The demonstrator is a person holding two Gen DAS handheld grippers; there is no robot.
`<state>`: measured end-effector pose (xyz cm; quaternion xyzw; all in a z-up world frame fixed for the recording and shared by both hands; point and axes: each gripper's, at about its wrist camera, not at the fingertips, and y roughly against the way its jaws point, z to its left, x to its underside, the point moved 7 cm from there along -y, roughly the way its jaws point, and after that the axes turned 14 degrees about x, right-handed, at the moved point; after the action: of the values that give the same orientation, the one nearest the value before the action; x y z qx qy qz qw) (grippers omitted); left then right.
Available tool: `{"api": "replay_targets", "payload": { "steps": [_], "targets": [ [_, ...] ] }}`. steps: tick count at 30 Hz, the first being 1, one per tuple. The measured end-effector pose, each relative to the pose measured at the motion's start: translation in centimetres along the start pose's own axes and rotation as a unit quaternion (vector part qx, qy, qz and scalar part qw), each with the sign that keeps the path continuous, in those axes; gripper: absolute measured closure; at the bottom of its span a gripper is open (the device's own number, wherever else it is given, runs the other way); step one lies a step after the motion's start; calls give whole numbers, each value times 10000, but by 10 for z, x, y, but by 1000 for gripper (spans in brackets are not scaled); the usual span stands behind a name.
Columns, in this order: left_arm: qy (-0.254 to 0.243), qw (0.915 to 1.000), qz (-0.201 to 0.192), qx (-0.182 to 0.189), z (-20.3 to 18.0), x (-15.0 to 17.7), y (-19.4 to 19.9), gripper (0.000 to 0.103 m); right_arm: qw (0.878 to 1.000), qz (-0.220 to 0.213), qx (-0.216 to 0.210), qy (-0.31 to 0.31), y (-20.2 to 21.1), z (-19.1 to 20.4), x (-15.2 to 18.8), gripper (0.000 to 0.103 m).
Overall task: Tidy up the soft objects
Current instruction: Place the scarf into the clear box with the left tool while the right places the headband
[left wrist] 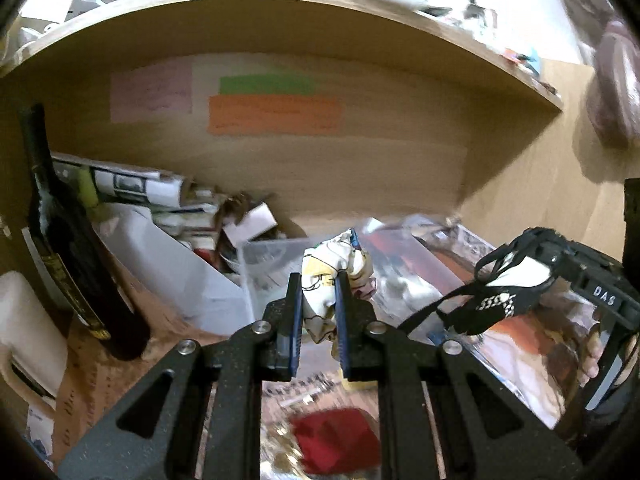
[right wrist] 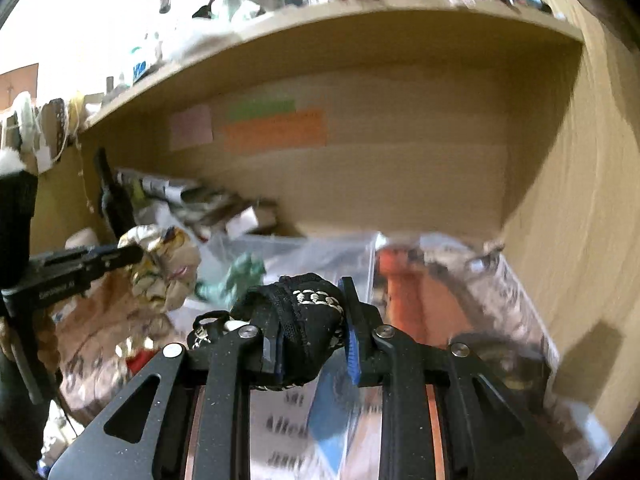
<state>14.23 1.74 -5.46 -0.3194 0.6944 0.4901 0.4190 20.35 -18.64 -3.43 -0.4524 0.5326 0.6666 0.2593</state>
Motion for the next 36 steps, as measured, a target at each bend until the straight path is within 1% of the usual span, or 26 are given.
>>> {"api": "replay_targets", "payload": {
  "steps": [4,9,11,13,16,20,26,27,29,30,31,33,35,36],
  "targets": [
    [3,9995,-13,-331,20,-8,-8,89,9999,-134,-50,21,-15,9,-18,82],
    [194,9988,142,-418,43,-8,-26,89,9998,-34,-170,123,-43,24,-28,82],
    [260,9983,237,-467,52,-6,-36,89,9994,106,-277,154,-56,30,-27,82],
    [262,9972,308,-625,58,-3,-46,89,9986,295,-373,234,-70,38,-22,82],
    [284,9957,479,-741,69,2,-64,89,9966,564,-427,424,-88,48,-13,82],
    [331,9946,673,-711,76,7,-85,89,9924,925,-433,694,-112,58,3,82],
    [349,9938,862,-607,79,14,-104,88,9882,1241,-332,835,-138,61,21,82],
    [308,9938,888,-595,77,15,-104,88,9879,1263,-312,844,-141,61,23,80],
    [249,9938,915,-581,75,15,-106,80,9873,1311,-212,873,-147,59,27,79],
    [241,9938,933,-564,74,15,-105,71,9873,1313,-153,882,-148,57,27,79],
    [234,9939,937,-528,74,15,-104,60,9870,1336,-116,884,-149,56,28,75],
    [215,9947,858,-515,71,13,-98,51,9864,1384,-63,887,-150,53,27,63],
    [195,9953,811,-494,69,12,-92,49,9876,1304,37,873,-147,51,23,38],
    [196,9956,797,-459,68,11,-89,47,9884,1240,90,875,-145,49,21,34]
  ]
}}
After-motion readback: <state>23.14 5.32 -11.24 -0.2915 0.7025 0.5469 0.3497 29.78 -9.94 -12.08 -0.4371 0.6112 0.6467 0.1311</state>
